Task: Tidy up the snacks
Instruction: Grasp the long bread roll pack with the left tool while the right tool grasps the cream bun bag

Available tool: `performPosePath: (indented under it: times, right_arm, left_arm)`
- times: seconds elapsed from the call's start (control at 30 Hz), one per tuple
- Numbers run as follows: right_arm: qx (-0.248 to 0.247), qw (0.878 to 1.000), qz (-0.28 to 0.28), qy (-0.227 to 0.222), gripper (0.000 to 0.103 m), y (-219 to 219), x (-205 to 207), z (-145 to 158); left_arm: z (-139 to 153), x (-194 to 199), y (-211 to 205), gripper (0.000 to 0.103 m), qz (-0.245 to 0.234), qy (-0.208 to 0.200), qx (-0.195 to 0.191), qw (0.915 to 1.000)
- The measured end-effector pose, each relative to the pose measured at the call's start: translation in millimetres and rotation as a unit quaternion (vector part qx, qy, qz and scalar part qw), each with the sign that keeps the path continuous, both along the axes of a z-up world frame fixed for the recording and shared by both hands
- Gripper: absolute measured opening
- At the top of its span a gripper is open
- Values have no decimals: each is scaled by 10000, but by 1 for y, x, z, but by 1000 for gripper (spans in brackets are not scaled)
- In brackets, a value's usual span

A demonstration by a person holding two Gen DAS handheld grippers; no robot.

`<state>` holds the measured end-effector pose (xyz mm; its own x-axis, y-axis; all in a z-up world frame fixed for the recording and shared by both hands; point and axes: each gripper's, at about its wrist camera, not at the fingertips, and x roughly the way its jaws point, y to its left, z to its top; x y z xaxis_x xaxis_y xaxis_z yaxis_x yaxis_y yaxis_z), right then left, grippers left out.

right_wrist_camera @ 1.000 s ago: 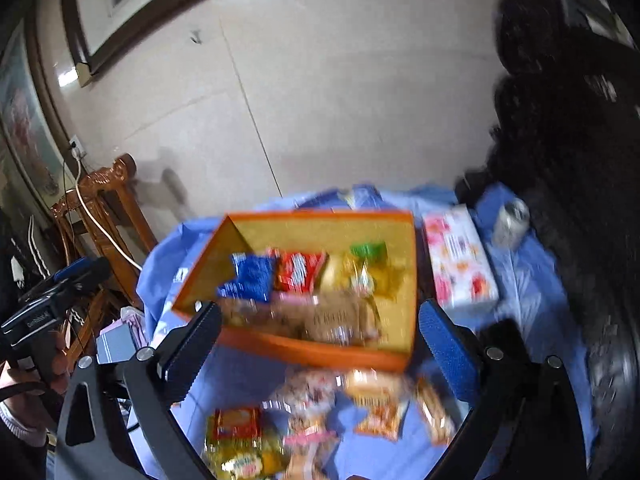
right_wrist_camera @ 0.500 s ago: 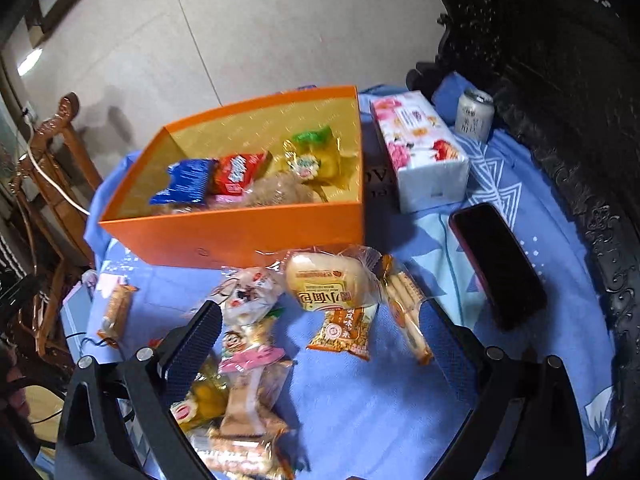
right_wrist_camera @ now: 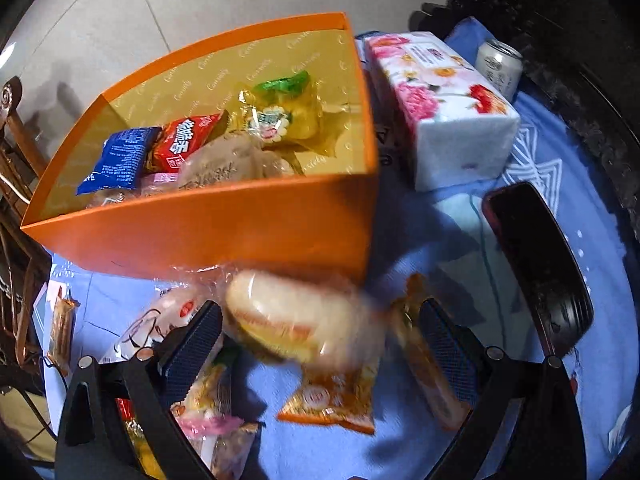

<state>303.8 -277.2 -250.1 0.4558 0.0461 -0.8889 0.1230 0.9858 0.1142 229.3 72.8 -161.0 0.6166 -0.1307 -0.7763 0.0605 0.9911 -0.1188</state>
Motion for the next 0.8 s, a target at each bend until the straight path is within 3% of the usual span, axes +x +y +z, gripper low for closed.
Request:
performPosePath:
  times: [0.07, 0.1, 0.23, 0.67, 0.8]
  right_arm:
    - [-68, 9998, 151, -121, 81, 6, -1, 3]
    - [-40, 9994, 293, -173, 62, 10, -3, 5]
    - [-174, 9986, 431, -271, 53, 19, -12, 15]
    - [885, 9945, 173, -524, 47, 2, -54, 73]
    - [904, 9933, 340, -636, 45, 11, -63, 85]
  left_arm:
    - [-6, 3, 5, 99, 61, 55, 25, 10000]
    - [-12, 5, 8, 99, 103, 104, 52, 9999]
    - [-38, 20, 16, 99, 175, 343, 104, 9992]
    - [-108, 61, 23, 99, 19, 811, 373, 9960]
    - [-131, 72, 22, 99, -58, 1062, 412, 9935]
